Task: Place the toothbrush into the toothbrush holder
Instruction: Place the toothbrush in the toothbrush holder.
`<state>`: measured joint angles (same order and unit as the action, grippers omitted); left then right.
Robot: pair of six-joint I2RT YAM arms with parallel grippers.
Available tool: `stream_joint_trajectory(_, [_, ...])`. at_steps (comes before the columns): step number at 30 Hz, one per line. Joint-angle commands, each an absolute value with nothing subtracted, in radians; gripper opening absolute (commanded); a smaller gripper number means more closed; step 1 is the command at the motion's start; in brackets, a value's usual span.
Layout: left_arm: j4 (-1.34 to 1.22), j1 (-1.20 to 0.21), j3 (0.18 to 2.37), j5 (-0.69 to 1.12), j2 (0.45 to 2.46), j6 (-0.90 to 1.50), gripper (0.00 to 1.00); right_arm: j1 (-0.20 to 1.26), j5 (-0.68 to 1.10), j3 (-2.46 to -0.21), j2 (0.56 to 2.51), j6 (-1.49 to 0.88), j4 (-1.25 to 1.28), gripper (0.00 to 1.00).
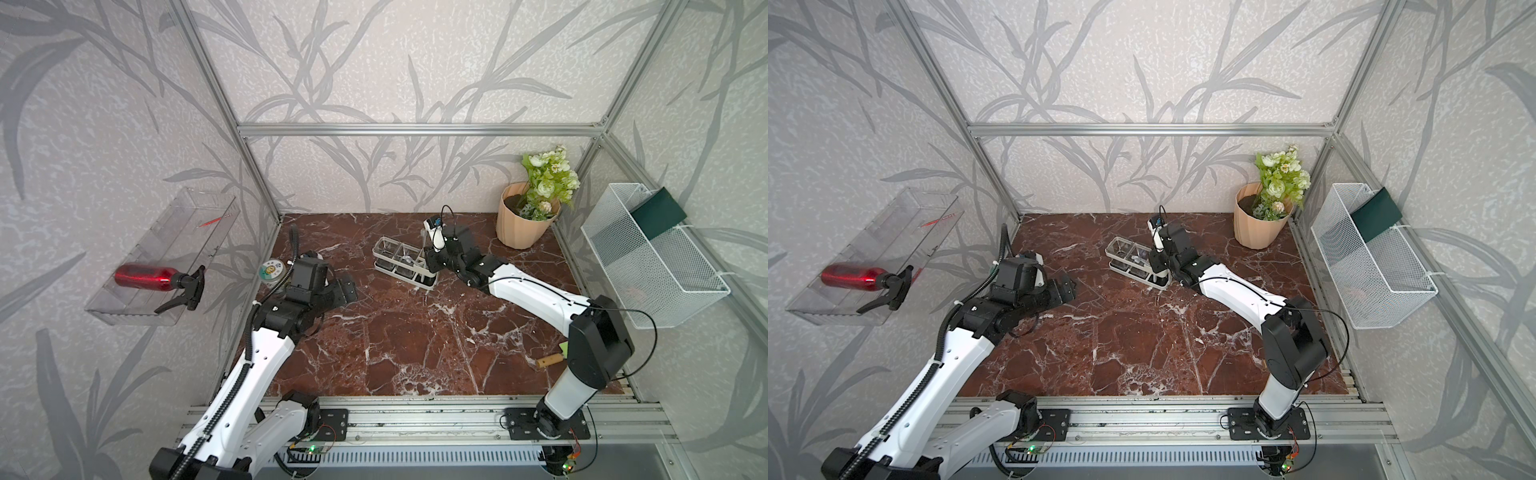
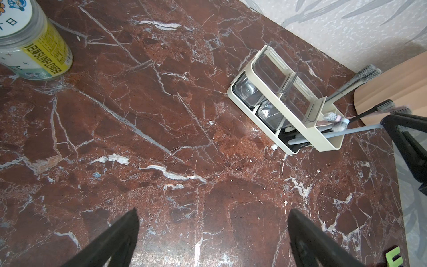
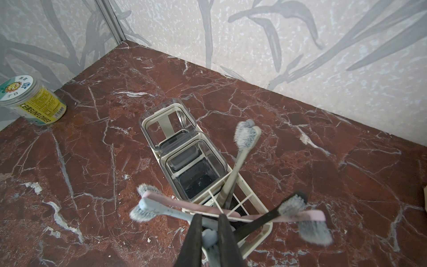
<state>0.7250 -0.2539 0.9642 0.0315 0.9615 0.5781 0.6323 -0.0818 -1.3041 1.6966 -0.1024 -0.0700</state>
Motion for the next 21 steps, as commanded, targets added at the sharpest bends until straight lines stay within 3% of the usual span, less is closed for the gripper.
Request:
stream_joint_trajectory(1, [0.713, -0.249, 0.954, 0.037, 0.951, 0.573, 0.99, 0.639, -0.099, -1.293, 1.701, -0.089, -0.033, 0.00])
stream_joint_trajectory(15, [0.714, -0.247, 0.955, 0.040, 0.952, 0.573, 0.99, 0.642, -0.090, -1.265, 1.700, -0.072, -0.032, 0.01])
stream_joint_trajectory(21, [0.715, -0.246, 0.954, 0.039, 0.951, 0.573, 0.99, 0.643, -0.087, -1.249, 1.697, -0.073, -0.027, 0.18])
